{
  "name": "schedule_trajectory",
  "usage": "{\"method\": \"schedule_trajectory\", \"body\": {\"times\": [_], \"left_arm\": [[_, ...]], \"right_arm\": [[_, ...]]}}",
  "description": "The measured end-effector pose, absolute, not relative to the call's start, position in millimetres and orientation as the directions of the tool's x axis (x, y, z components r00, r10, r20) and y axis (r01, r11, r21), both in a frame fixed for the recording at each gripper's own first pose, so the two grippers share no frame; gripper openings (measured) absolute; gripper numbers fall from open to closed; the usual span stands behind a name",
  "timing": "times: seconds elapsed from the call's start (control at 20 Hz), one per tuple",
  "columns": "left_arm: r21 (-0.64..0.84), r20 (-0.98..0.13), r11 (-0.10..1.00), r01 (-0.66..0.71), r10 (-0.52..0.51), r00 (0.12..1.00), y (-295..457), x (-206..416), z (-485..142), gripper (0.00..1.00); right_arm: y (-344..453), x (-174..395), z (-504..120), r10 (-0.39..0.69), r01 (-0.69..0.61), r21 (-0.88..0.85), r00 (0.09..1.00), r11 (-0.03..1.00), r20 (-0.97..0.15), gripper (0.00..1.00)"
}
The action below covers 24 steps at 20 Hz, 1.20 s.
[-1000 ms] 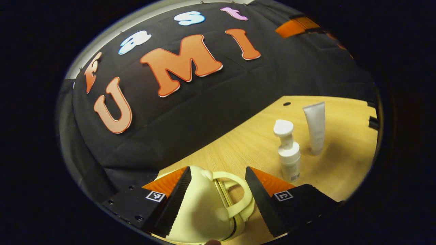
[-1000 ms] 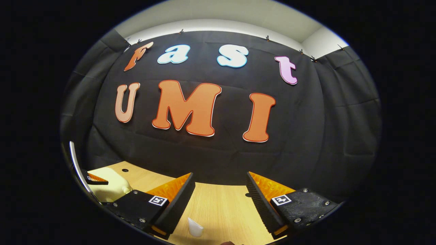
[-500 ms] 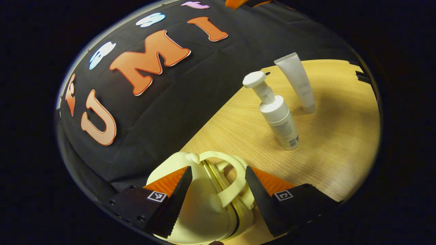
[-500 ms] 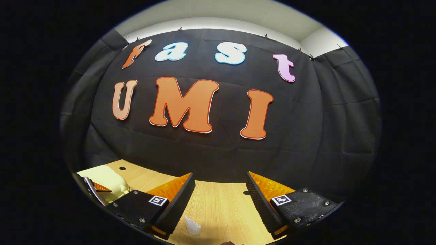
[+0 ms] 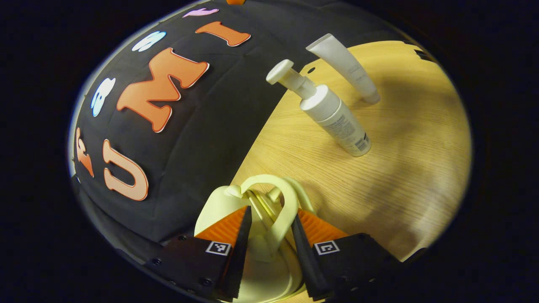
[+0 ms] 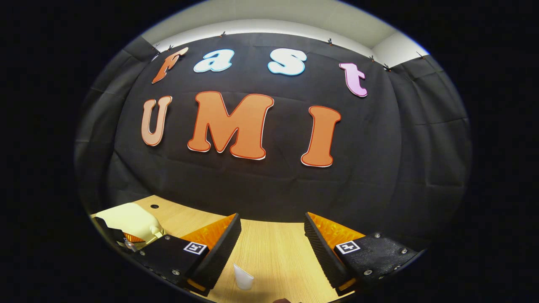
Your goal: First open the suitcase, pack the skin care products into it, and then close the suitcase.
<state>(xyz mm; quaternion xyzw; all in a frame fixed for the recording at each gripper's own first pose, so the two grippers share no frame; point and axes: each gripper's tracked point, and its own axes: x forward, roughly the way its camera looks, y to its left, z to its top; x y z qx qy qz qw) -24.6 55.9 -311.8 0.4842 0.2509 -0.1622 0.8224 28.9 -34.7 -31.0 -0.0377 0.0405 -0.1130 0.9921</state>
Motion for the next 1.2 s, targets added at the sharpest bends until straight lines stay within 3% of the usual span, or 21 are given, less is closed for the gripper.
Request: {"method": "schedule_trajectory", "body": {"times": [0.15,0.55,0.8,1.0,1.2], "left_arm": [[0.745,-0.531,0.462,0.481,-0.026,0.847,52,-31,-302,0.09],[0.613,-0.438,0.720,0.324,-0.032,0.898,93,-16,-209,0.08],[0.406,-0.397,0.897,0.176,-0.001,0.918,138,16,-156,0.08],[0.338,-0.350,0.938,0.080,0.047,0.935,175,18,-128,0.08],[0.381,-0.301,0.924,0.031,0.092,0.949,220,25,-108,0.08]], "right_arm": [[-32,30,-32,-0.221,0.215,-0.083,0.973,0.973,-0.072,0.95],[-18,34,-32,-0.208,0.201,-0.088,0.975,0.976,-0.075,0.95],[-5,41,-29,-0.198,0.192,-0.087,0.978,0.978,-0.072,0.95],[10,45,-29,-0.184,0.176,-0.102,0.980,0.979,-0.075,0.95],[21,54,-25,-0.188,0.180,-0.104,0.980,0.978,-0.072,0.95]]}}
